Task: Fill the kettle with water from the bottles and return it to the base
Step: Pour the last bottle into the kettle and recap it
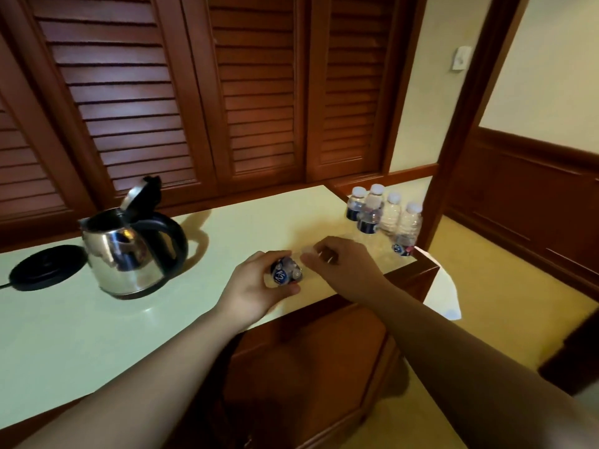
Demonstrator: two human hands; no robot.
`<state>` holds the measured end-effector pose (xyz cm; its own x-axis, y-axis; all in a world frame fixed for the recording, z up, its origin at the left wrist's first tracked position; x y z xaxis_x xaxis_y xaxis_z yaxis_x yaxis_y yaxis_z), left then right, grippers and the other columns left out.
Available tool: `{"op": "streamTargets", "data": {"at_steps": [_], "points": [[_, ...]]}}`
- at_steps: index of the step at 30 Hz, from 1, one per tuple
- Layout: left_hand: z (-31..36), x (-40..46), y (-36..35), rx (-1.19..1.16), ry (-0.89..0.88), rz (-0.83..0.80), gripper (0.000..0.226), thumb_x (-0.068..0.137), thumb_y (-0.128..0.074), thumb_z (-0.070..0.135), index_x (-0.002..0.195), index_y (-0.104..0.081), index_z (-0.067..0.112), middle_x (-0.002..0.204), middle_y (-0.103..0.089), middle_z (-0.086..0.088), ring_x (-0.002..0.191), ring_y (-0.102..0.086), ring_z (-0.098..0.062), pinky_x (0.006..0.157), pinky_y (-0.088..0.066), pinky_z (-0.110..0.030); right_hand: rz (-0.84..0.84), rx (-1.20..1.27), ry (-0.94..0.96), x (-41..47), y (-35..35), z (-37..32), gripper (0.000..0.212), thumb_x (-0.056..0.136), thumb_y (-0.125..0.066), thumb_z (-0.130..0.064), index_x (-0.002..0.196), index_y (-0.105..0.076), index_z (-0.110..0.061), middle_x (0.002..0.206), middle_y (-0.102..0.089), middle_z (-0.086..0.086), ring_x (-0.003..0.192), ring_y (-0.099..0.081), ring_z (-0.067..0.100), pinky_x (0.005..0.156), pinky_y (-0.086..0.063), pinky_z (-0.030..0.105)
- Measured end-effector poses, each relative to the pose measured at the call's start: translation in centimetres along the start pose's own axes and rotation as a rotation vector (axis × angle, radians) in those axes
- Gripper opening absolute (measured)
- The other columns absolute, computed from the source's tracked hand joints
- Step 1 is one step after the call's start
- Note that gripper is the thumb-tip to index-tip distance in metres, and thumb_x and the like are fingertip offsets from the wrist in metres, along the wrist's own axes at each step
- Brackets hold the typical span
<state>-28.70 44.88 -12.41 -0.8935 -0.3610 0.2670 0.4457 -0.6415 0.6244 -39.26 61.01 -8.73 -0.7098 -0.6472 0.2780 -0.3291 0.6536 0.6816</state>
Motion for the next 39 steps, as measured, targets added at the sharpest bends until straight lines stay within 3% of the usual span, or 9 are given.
{"op": "streamTargets", "data": {"at_steps": [5,10,12,15,20,27,32,35,39], "points": [[-0.2,2.2,-4.5,-0.041,0.033,-0.098,0.093,0.072,-0.093,0.042,0.153,-0.048,0.03,0.14,-0.056,0.015,0.128,-0.052,-0.005,0.107,-0.041,-0.02,0.033,-0.052,-0.054,1.6,3.8,3.7,0.027,0.096,-0.065,-0.047,0.101,-0.071,-0.021,0.089,-0.07,-0.008,0.078,-0.063,0.006,0.065,-0.047,0.021],[-5.5,2.3,-5.7,0.355,0.127,-0.155,0.078,0.088,-0.063,0.069,0.155,-0.045,0.033,0.163,-0.04,0.005,0.151,-0.033,-0.018,0.126,-0.022,-0.038,0.072,-0.204,-0.155,3.9,8.8,6.4,0.024,0.092,-0.068,-0.041,0.104,-0.069,-0.02,0.094,-0.068,-0.006,0.087,-0.067,0.018,0.076,-0.056,0.032],[-6.8,2.3,-5.8,0.377,0.137,-0.146,0.074,0.09,-0.057,0.073,0.153,-0.048,0.034,0.166,-0.037,0.006,0.155,-0.027,-0.016,0.129,-0.015,-0.042,0.094,-0.25,-0.206,4.5,10.7,7.5,0.028,0.088,-0.069,-0.043,0.109,-0.068,-0.024,0.102,-0.068,-0.002,0.092,-0.067,0.021,0.08,-0.057,0.037],[-7.3,2.4,-5.8,0.349,0.127,-0.126,0.071,0.088,-0.058,0.075,0.148,-0.053,0.037,0.164,-0.039,0.009,0.155,-0.027,-0.012,0.129,-0.015,-0.043,0.077,-0.337,-0.233,5.3,12.0,8.3,0.029,0.092,-0.07,-0.035,0.115,-0.069,-0.017,0.101,-0.066,-0.001,0.088,-0.069,0.021,0.069,-0.055,0.028],[-7.5,2.1,-5.6,0.316,0.134,-0.104,0.066,0.089,-0.063,0.069,0.147,-0.055,0.038,0.164,-0.039,0.011,0.155,-0.025,-0.01,0.13,-0.012,-0.04,0.086,-0.401,-0.266,6.1,12.4,8.4,0.031,0.096,-0.066,-0.03,0.122,-0.066,-0.012,0.106,-0.068,0.006,0.083,-0.068,0.021,0.072,-0.061,0.031],[-7.2,2.0,-5.6,0.313,0.14,-0.099,0.065,0.089,-0.064,0.068,0.146,-0.056,0.038,0.164,-0.04,0.012,0.155,-0.025,-0.01,0.13,-0.013,-0.039,0.065,-0.459,-0.281,6.7,12.3,8.8,0.034,0.097,-0.065,-0.035,0.124,-0.063,-0.013,0.102,-0.063,0.002,0.069,-0.06,0.012,0.056,-0.05,0.02],[-7.1,2.0,-5.5,0.302,0.164,-0.09,0.064,0.088,-0.067,0.065,0.145,-0.057,0.038,0.163,-0.042,0.01,0.154,-0.028,-0.012,0.129,-0.016,-0.039,0.09,-0.568,-0.237,6.3,12.8,7.8,0.044,0.092,-0.068,-0.044,0.128,-0.063,-0.02,0.119,-0.069,0.003,0.091,-0.062,0.018,0.071,-0.057,0.029],[-6.6,2.2,-5.1,0.247,0.192,-0.08,0.064,0.087,-0.074,0.058,0.145,-0.057,0.037,0.155,-0.05,0.007,0.145,-0.042,-0.015,0.12,-0.031,-0.032,0.118,-0.7,-0.155,5.7,12.9,6.4,0.049,0.094,-0.06,-0.052,0.132,-0.061,-0.021,0.126,-0.066,0.002,0.115,-0.054,0.025,0.086,-0.052,0.036],[-5.0,2.5,-2.8,0.189,0.191,-0.024,0.064,0.086,-0.073,0.059,0.145,-0.056,0.039,0.147,-0.054,0.011,0.136,-0.052,-0.014,0.107,-0.041,-0.027,0.128,-0.639,-0.021,4.9,11.2,3.5,0.043,0.096,-0.061,-0.05,0.126,-0.063,-0.019,0.125,-0.067,0.002,0.116,-0.056,0.024,0.094,-0.049,0.037]]}}
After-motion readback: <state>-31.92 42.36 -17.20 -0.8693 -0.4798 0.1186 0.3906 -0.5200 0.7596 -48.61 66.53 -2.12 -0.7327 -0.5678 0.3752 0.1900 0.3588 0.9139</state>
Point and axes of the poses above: each hand's wrist, its own x-axis towards the middle knuckle, its own y-axis out of the back of the hand, z = x × y, the point moved 6 cm from there along x, towards the middle knuckle
